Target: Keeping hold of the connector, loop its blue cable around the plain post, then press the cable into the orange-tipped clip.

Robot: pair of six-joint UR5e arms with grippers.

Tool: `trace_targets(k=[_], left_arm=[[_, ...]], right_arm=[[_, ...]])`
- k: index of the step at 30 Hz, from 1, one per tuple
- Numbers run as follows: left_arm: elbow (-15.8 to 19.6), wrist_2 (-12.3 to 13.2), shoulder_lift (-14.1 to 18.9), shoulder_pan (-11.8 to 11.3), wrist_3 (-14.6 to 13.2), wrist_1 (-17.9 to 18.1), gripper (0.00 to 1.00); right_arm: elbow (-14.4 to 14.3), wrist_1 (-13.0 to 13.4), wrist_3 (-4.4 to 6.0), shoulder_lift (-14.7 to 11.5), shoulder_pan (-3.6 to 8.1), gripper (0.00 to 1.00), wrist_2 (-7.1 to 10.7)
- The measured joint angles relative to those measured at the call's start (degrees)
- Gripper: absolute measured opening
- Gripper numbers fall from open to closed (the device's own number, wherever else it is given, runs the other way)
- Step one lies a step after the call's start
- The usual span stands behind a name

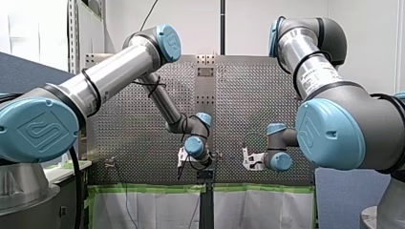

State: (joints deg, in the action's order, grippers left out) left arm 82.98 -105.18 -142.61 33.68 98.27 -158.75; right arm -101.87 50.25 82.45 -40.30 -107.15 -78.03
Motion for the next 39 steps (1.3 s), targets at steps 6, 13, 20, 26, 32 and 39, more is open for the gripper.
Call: trace_targets(k=[6,13,20,26,32,39], left_arm=[[3.5,2.2,3.5,0.9,1.3,3.0,1.00],[7.1,2.9,5.0,2.2,1.1,4.3,1.00],[7.5,2.9,5.0,2.6,1.8,5.8,1.00],[7.5,2.9,5.1,2.6,2.3,6.7,1.00],[7.5,2.8,5.0,2.6,2.8,6.7,1.00],[7.5,2.8,5.0,2.7,2.8,6.6,1.00]], right_arm=[[0.0,0.0,0.00,0.0,0.00,0.00,0.00],[0.0,0.0,0.00,0.0,0.00,0.00,0.00],[0.0,0.0,0.00,0.0,0.00,0.00,0.00],[0.0,0.0,0.00,0.0,0.00,0.00,0.00],[0.0,0.0,0.00,0.0,0.00,0.00,0.00],[0.0,0.0,0.00,0.0,0.00,0.00,0.00]])
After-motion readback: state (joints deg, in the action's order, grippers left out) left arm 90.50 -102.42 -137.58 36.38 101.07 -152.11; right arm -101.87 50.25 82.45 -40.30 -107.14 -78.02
